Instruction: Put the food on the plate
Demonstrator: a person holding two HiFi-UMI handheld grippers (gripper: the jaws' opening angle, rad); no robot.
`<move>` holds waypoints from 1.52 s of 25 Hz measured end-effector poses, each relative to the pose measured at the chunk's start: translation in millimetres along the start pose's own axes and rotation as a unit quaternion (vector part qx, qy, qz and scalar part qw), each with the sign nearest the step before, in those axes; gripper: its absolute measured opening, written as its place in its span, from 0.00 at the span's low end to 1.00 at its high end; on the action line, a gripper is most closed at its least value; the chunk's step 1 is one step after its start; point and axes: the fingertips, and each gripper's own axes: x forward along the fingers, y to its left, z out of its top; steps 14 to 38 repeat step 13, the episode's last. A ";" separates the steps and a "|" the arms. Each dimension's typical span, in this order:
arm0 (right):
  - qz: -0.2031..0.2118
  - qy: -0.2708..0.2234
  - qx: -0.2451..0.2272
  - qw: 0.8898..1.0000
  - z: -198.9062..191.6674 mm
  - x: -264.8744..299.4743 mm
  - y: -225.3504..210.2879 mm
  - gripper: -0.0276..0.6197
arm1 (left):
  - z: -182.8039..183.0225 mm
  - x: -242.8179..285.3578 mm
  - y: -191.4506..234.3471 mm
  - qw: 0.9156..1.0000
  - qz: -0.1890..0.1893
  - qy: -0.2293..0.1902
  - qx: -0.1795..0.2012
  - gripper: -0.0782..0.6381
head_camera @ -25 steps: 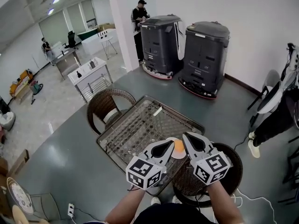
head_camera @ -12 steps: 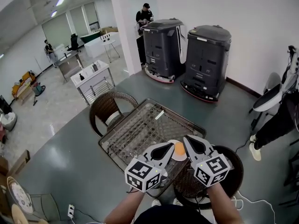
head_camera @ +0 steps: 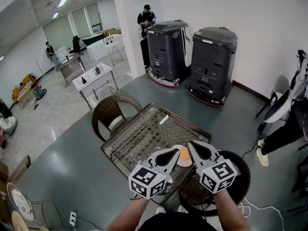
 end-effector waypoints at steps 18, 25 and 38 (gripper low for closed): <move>0.001 0.002 0.001 1.000 -9.3 -1.1 2.6 0.05 | -11.4 -3.0 1.1 1.000 0.003 0.002 -0.005 0.12; 0.001 0.002 0.001 1.000 -9.3 -1.1 2.6 0.05 | -11.4 -3.0 1.1 1.000 0.003 0.002 -0.005 0.12; 0.001 0.002 0.001 1.000 -9.3 -1.1 2.6 0.05 | -11.4 -3.0 1.1 1.000 0.003 0.002 -0.005 0.12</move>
